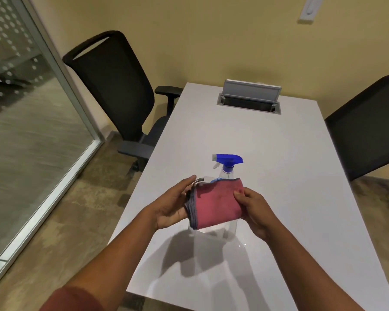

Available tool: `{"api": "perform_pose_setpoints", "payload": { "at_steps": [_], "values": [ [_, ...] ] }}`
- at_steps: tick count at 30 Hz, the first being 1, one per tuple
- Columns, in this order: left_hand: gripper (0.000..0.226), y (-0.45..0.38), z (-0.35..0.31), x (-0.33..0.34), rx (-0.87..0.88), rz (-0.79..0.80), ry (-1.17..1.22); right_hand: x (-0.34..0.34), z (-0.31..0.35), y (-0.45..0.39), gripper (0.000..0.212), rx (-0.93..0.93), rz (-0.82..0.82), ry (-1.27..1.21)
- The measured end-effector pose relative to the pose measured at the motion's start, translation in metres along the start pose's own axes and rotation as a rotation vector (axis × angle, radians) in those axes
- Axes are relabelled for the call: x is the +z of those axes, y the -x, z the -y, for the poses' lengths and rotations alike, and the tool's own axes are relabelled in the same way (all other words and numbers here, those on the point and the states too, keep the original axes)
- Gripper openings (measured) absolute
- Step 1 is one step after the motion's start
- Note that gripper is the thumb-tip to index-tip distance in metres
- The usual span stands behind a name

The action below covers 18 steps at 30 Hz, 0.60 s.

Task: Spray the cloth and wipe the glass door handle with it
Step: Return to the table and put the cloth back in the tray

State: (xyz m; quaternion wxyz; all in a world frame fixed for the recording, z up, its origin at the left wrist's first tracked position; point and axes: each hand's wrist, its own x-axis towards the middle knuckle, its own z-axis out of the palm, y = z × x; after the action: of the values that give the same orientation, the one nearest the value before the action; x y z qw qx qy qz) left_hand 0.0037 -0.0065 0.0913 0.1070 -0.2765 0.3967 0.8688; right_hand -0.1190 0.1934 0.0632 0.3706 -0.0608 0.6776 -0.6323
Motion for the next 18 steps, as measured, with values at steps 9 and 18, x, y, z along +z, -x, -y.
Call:
{"api": "perform_pose_setpoints", "payload": {
  "at_steps": [9, 18],
  "values": [
    [0.039, -0.043, 0.013, -0.019, 0.098, -0.331, -0.354, 0.007, -0.027, 0.0, 0.016, 0.107, -0.237, 0.035],
    [0.058, -0.066, 0.04, -0.014, 0.281, -0.407, -1.078, 0.015, -0.038, -0.009, 0.017, 0.103, -0.256, 0.782]
  ]
}}
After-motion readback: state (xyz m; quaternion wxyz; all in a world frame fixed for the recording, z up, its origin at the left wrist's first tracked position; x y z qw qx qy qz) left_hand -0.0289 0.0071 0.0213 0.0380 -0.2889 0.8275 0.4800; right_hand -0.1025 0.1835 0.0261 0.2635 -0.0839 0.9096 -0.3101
